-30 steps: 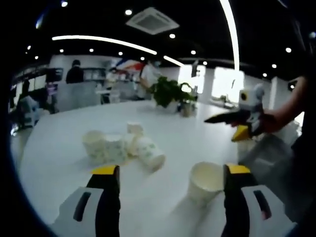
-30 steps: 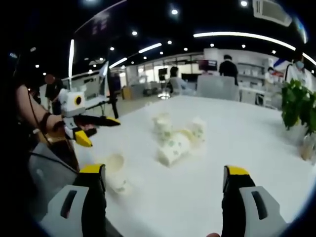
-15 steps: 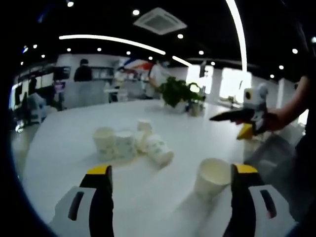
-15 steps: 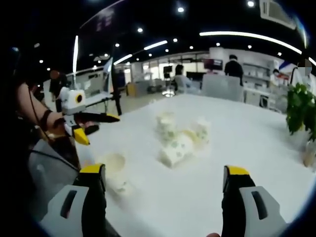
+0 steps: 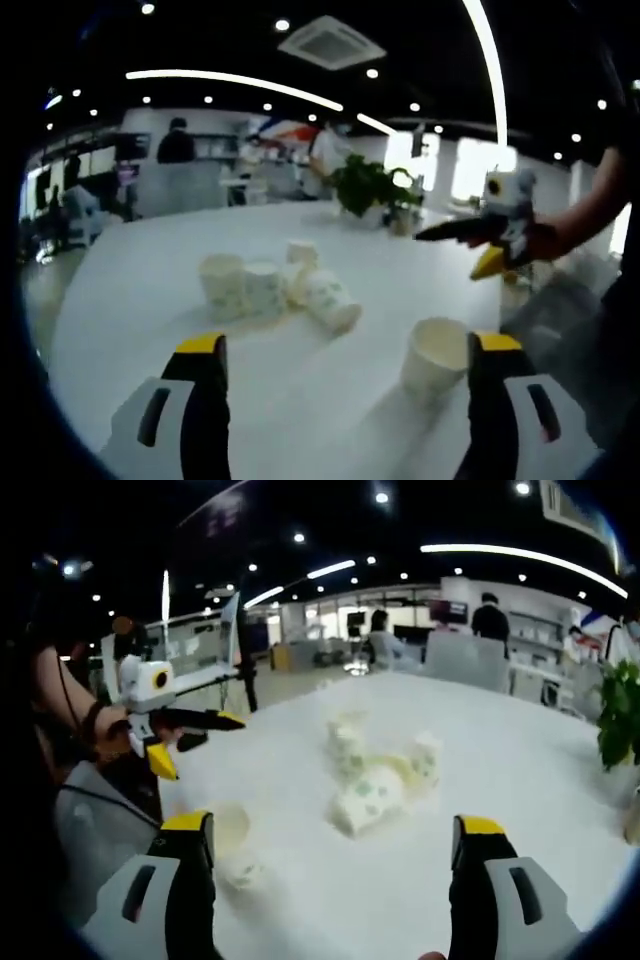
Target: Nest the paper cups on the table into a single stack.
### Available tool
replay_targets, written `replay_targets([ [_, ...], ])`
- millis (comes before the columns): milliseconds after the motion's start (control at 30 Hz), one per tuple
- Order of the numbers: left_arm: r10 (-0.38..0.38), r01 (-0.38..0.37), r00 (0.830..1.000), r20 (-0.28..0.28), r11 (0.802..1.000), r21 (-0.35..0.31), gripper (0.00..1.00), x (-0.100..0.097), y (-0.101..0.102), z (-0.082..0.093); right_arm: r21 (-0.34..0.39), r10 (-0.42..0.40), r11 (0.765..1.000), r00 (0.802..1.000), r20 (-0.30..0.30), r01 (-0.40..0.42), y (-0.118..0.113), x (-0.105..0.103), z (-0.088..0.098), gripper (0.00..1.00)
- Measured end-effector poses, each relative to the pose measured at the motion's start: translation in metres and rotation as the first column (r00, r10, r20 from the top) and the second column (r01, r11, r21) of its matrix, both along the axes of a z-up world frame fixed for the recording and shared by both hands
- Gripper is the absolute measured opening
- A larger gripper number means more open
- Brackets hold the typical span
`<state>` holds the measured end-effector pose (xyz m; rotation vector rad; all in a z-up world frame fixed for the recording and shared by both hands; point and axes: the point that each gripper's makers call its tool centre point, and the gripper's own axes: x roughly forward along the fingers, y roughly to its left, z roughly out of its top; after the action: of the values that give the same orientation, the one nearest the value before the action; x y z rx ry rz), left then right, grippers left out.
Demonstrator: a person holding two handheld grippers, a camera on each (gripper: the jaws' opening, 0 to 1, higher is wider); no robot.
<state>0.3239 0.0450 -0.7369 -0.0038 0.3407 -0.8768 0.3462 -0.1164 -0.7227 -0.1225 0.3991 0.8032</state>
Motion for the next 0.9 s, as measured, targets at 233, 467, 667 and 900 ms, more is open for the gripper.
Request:
replay_targets([
  [233,0.026,-0.026,1.0,0.011,1.0,0.01,0.98,0.004,0.003,0.001,-0.064,0.175,0.983,0.984,0.041,-0.172,0.04,0.05,0.007,0.97],
  [467,0.083,-0.083,0.996,0.016,0.996,0.014,0.98,0.011,0.01,0.003,-0.091,0.274,0.959,0.96,0.061,-0.268,0.079,0.104,0.005,0.93],
  [667,0.144,-0.144,0.99,-0.003,0.989,0.019,0.98,0.014,0.022,-0.004,-0.125,0.337,0.937,0.939,0.065,-0.327,0.114,0.152,-0.005,0.9],
  [900,0.19,-0.19,0.982,-0.009,0.982,0.021,0.98,0.019,0.031,-0.006,-0.144,0.353,0.928,0.935,0.041,-0.344,0.14,0.188,-0.023,0.83],
])
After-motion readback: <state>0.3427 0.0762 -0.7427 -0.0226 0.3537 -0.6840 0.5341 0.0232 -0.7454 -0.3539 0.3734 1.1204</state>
